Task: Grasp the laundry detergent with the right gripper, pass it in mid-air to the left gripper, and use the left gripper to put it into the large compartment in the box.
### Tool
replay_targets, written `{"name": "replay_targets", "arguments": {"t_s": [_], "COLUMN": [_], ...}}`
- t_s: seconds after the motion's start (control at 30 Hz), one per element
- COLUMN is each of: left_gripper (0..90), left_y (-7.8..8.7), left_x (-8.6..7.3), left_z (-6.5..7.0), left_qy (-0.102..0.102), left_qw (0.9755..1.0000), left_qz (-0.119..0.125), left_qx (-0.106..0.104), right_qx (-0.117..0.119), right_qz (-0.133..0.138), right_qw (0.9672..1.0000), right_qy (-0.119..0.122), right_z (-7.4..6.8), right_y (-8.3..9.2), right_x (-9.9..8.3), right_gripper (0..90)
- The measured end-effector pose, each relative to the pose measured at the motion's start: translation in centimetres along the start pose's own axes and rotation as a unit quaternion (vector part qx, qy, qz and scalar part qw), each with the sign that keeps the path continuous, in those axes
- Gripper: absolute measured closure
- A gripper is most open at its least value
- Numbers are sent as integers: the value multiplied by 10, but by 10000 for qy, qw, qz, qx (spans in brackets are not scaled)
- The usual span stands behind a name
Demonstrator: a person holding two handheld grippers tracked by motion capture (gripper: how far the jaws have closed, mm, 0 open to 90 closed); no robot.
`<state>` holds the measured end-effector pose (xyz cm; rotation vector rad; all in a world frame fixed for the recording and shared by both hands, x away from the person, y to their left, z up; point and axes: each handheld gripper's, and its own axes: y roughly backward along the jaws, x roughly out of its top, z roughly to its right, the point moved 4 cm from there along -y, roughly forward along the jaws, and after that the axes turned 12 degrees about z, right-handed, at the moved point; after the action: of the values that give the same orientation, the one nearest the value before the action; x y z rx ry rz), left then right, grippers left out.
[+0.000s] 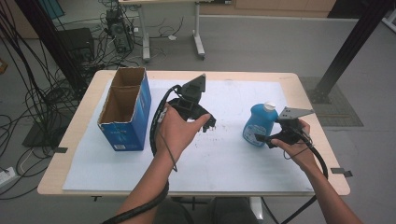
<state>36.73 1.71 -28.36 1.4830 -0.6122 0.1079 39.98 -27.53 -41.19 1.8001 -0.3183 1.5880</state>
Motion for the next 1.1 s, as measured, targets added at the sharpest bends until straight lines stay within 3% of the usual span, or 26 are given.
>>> {"name": "replay_targets", "arguments": {"t_s": [1.1], "left_gripper": [56], "left_y": [2], "left_x": [1], "left_z": [2], "left_qy": [-52], "left_qw": [10000], "left_qz": [-20], "left_qx": [-5], "right_qx": [-114], "right_qz": [244], "right_qw": [9996], "right_qy": [47], "right_z": [-1], "right_y": [-11], "right_x": [-5], "right_gripper": [21]}}
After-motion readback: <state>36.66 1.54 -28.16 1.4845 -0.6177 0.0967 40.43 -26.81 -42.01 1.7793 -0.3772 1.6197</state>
